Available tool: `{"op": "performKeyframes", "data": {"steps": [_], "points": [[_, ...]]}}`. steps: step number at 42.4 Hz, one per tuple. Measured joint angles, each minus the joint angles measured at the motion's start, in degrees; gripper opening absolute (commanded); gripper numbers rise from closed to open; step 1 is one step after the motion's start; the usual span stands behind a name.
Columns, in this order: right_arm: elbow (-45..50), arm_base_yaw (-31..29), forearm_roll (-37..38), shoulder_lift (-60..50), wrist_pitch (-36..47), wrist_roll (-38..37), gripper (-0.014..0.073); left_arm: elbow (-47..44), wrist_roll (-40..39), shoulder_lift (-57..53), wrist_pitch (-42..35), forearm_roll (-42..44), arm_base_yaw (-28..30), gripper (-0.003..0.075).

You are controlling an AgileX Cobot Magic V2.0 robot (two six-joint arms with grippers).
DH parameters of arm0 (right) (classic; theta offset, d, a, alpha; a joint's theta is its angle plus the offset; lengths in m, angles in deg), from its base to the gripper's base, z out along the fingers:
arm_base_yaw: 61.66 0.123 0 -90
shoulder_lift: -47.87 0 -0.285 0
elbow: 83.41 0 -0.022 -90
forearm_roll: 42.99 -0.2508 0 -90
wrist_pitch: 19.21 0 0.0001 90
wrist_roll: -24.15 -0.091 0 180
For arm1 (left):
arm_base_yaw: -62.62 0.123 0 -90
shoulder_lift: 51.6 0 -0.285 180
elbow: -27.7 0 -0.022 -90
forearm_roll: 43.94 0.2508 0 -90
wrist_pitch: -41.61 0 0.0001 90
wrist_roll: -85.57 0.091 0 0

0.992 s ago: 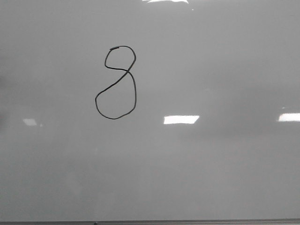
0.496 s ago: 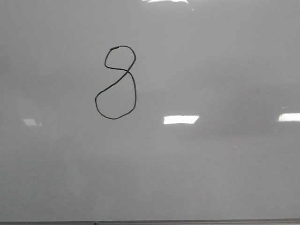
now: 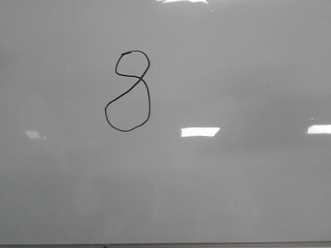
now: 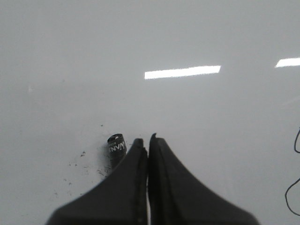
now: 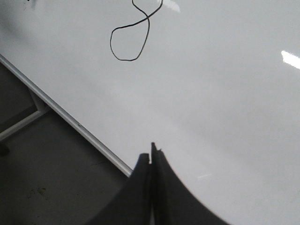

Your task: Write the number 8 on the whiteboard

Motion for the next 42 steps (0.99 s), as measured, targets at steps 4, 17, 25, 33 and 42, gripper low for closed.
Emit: {"op": "performKeyframes", "data": {"steps": [4,17,25,33,42], "points": [[0.00,0.00,0.00,0.00,0.00,0.00,-0.0059,0.00,0.00,-1.72,0.35,0.00,0.00,-0.0021],[0.00,0.00,0.00,0.00,0.00,0.00,-0.0059,0.00,0.00,-1.93,0.58,0.00,0.00,-0.0021],[0.00,0.00,-0.08,0.00,0.00,0.00,-0.0059,0.00,0.00,-0.92,0.67,0.00,0.00,-0.0021],[0.00,0.00,-0.08,0.00,0.00,0.00,-0.0059,-0.48,0.00,-0.45,0.67,0.22,0.00,-0.0021],[0.00,0.00,-0.08,0.00,0.00,0.00,-0.0059,-5.11,-12.86,-5.20,-0.91,15.65,-2.70,-0.0021]]}}
